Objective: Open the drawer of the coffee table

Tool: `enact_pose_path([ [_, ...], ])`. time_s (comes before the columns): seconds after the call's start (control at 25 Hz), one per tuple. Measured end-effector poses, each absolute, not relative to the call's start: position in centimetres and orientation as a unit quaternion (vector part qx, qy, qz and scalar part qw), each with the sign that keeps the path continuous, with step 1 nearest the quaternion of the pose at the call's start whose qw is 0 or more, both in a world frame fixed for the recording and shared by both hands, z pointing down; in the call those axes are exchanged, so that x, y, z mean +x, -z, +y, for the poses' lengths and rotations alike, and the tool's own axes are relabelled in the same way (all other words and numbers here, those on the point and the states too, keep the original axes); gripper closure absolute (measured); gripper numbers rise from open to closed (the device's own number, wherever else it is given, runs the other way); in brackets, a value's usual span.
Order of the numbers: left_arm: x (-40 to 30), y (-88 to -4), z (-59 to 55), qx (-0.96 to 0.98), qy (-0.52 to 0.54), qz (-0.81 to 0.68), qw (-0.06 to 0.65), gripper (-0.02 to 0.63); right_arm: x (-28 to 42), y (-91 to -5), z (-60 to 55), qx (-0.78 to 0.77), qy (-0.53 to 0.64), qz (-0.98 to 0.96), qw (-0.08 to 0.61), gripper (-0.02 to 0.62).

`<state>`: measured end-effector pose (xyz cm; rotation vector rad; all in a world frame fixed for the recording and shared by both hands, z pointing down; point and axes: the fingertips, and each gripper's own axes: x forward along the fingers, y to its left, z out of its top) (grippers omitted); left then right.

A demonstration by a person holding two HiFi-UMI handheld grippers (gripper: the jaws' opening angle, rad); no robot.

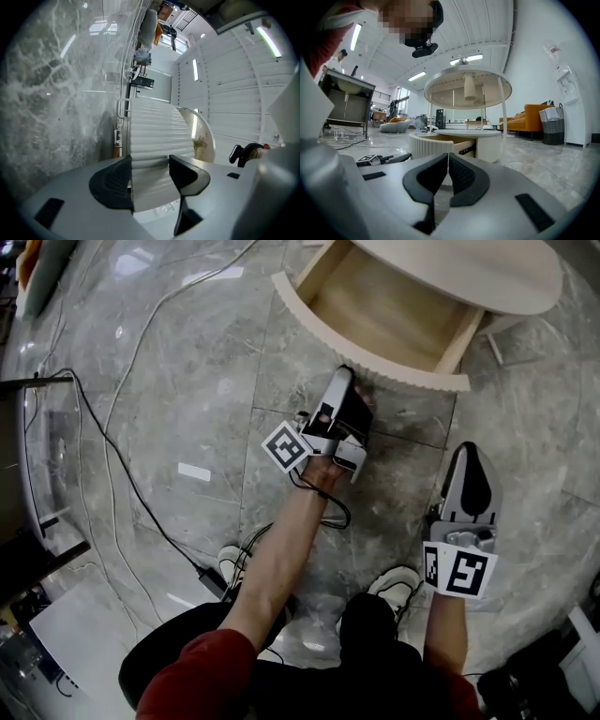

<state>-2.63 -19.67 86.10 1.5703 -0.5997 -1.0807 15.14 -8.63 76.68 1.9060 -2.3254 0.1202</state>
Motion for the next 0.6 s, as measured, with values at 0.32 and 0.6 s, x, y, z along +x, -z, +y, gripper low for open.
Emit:
enact_pose_path([
  [0.32,-5.2,-86.2,-15.6,0.666,0.458,-0.241,0.538,0.344,14.4,-76.1,-8.1,0.627,-0.038,-0.775,0.060,0.572],
  [0.6,-5.6,-86.1,-14.5,0.665,0.457,-0.247,0.537,0.344,14.3,-76.1,-7.9,0.627,-0.036,-0.776,0.060,0.572],
])
